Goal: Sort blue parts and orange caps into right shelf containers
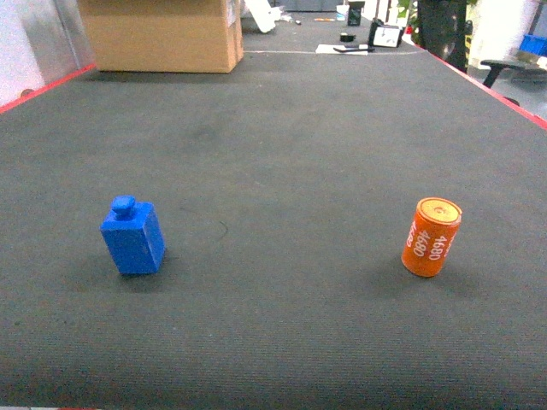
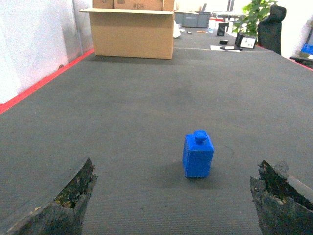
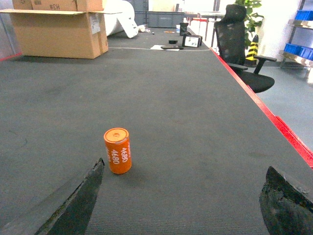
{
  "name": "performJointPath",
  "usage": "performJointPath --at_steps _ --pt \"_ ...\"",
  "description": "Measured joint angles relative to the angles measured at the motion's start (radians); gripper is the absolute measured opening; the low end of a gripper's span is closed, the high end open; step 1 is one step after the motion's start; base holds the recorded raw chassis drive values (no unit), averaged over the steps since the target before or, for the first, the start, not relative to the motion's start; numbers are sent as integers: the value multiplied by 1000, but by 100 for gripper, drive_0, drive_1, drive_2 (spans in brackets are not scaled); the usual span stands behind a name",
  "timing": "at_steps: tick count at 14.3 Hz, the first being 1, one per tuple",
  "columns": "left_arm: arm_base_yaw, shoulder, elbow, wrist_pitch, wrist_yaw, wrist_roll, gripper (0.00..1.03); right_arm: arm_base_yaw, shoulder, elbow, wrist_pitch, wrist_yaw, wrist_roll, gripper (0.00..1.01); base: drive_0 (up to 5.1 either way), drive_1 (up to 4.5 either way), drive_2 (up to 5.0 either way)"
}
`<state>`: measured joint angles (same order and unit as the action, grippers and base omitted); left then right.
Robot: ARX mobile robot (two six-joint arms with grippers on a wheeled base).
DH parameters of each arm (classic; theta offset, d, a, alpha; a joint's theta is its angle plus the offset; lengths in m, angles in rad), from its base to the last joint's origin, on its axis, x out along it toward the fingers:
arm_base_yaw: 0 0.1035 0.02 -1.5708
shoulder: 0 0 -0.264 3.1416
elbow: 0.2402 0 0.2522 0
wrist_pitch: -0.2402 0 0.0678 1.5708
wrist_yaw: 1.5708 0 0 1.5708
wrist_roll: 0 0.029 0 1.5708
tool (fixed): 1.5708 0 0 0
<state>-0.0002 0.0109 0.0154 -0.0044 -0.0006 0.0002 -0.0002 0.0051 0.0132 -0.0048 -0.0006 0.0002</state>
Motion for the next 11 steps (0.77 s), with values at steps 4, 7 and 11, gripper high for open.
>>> performJointPath --at_steps 4,7,11 --pt "0 0 0 0 0 0 98 0 0 0 0 0 0 98 0 0 0" --pt "0 0 0 0 0 0 98 0 0 0 0 0 0 98 0 0 0" --pt "0 0 0 0 0 0 98 0 0 0 0 0 0 98 0 0 0"
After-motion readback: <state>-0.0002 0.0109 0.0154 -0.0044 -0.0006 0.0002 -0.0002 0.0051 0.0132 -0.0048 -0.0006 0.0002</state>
